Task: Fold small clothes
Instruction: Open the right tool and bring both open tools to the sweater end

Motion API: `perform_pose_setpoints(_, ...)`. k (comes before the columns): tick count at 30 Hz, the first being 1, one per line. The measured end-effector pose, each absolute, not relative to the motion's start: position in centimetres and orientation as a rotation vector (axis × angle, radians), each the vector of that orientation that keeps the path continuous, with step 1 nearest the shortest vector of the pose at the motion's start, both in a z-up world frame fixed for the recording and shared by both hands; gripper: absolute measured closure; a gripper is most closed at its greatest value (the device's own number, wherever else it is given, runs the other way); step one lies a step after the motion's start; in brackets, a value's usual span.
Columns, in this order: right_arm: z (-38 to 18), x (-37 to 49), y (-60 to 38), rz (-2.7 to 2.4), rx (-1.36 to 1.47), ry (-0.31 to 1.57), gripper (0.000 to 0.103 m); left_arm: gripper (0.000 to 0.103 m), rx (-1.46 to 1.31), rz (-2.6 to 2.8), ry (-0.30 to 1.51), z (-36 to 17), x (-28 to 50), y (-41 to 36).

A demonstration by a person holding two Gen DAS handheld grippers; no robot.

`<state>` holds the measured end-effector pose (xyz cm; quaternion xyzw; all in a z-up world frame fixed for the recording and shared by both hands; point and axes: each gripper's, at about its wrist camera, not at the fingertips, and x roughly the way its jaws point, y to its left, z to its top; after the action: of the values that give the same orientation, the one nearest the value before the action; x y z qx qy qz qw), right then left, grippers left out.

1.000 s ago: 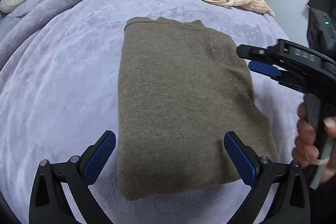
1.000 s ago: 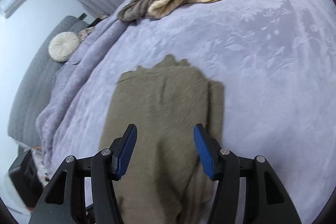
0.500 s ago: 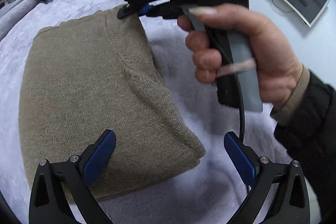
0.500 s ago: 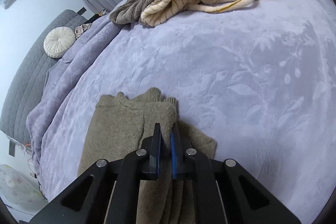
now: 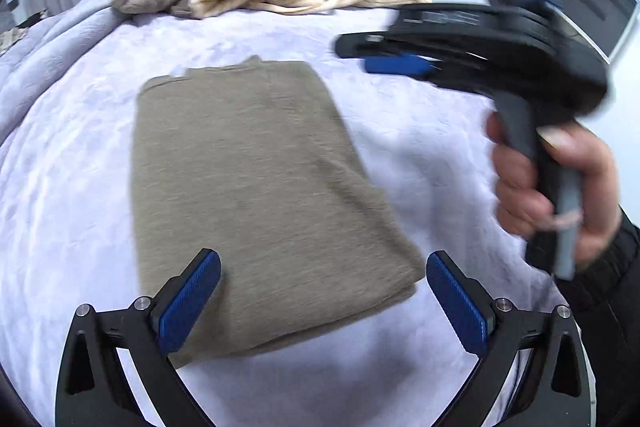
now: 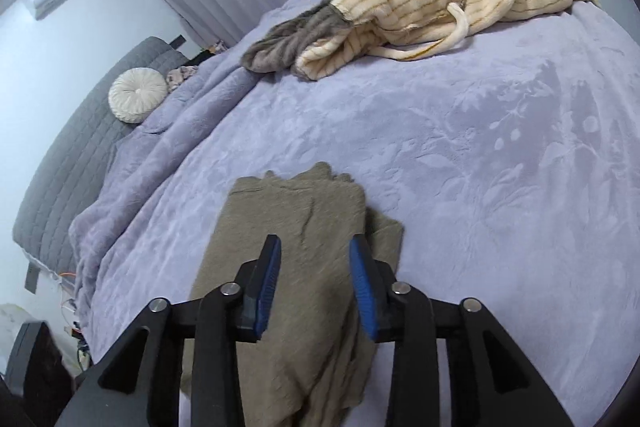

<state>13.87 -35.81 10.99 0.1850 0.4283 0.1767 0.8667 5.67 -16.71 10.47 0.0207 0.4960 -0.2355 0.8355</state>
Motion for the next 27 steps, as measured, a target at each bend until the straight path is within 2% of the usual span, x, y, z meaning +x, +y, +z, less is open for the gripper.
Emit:
perform_pose_setpoints(2, 11.3, 11.7, -34.6, 0.418, 0.398, 0.887, 0.044, 0.000, 0.064, -0.443, 1.055, 10.2, 5.4, -15.2)
perform_pose_setpoints(5, 10.2, 9.3, -32.1, 0.494, 0.405, 0.920, 0.043, 0.000, 0.040, -0.368, 1.094, 9.0, 5.1, -12.5)
perform_pose_setpoints(10, 5.2, 7.6, -30.4, 0.445, 0.371, 1.051, 0.045, 0.000, 0.042, -0.269, 1.111, 7.7, 4.0, -9.4)
perform_pose_setpoints(14, 6.0, 6.5, -31.0, 0.371, 0.355, 1.016, 0.048, 0.000, 0.038, -0.236, 1.113, 7.1, 3.9, -7.7)
perform_pose_setpoints(17, 7.3, 5.5, -31.0, 0.267, 0.267, 1.019, 0.040, 0.000, 0.025, -0.224, 1.118, 7.0, 3.7, -6.6)
perform_pose_setpoints(22, 9.5, 3.0, -33.3, 0.185, 0.240, 0.998, 0.034, 0.000, -0.013, -0.224, 1.135, 6.9, 3.9, -4.1)
perform_pose_setpoints(25, 10.8, 1.8, -35.9, 0.115, 0.254, 0.967, 0.024, 0.000, -0.119, -0.231, 1.189, 6.6, 5.9, -1.2)
perform_pose_setpoints(27, 11.1, 1.9, -37.6, 0.084, 0.295, 0.957, 0.024, 0.000, -0.216, -0.234, 1.233, 6.3, 7.9, 0.4)
